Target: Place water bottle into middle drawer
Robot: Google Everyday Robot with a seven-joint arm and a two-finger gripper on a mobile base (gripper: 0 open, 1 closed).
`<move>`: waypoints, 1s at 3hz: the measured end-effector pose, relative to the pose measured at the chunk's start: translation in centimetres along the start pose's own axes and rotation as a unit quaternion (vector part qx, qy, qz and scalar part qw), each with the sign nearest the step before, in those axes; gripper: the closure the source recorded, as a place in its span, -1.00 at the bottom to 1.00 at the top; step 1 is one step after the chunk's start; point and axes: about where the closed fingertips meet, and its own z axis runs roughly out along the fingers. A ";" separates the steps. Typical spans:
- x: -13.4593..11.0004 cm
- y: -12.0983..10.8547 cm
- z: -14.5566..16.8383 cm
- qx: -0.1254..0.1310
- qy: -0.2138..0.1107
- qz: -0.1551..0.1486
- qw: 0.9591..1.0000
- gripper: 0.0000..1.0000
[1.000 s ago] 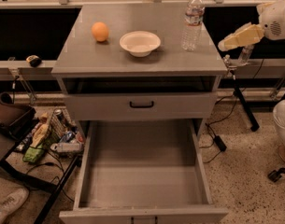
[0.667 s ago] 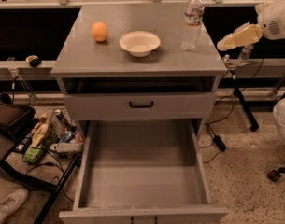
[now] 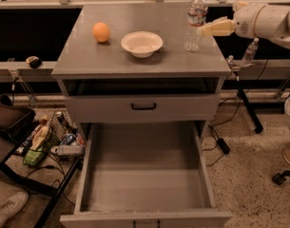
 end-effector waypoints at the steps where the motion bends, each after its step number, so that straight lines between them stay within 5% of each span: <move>1: -0.2 -0.7 4.0 -0.018 -0.060 0.033 0.998 -1.00; 2: 0.0 -0.6 6.0 -0.033 -0.092 0.060 0.993 -1.00; 3: 0.2 0.0 7.3 -0.044 -0.108 0.077 0.990 -0.65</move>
Offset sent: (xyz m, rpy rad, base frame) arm 0.0732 0.0318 -0.0190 0.3116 -0.0689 0.1084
